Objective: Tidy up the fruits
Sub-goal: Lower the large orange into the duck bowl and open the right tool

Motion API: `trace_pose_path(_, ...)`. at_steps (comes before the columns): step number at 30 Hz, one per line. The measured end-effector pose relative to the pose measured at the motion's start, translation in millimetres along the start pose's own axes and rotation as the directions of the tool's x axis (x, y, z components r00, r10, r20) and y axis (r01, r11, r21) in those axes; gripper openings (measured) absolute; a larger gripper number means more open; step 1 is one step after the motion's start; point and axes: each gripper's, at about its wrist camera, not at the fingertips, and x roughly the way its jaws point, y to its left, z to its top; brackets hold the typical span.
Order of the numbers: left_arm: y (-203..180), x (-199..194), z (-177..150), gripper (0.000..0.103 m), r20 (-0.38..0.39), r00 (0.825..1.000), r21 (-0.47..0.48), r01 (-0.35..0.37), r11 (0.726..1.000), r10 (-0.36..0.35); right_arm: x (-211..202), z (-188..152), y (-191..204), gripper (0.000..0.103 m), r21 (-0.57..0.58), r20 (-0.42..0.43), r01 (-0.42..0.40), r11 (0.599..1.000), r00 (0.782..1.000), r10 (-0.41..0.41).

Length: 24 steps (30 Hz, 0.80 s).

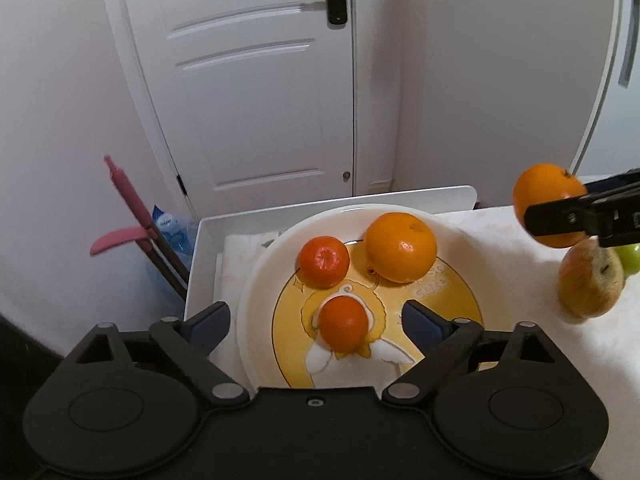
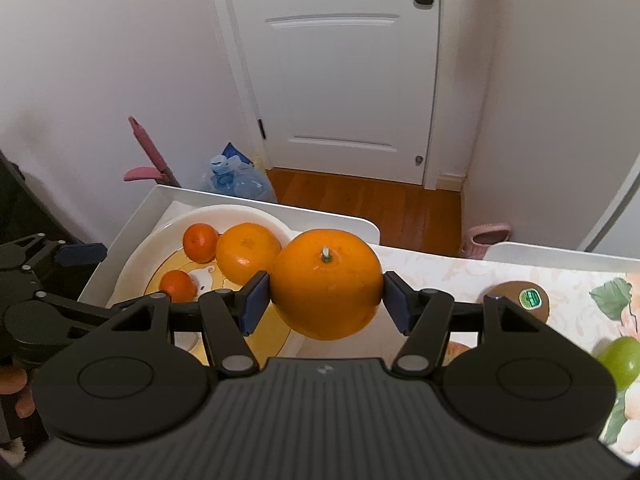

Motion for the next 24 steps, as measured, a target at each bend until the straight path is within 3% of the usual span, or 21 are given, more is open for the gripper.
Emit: trace_pose_path(24,-6.8,-37.7,-34.5,0.1,-0.022,0.998,-0.085,-0.064,0.994,0.062,41.3,-21.5,42.3,0.076,-0.232,-0.058,-0.167,0.958,0.986,0.158)
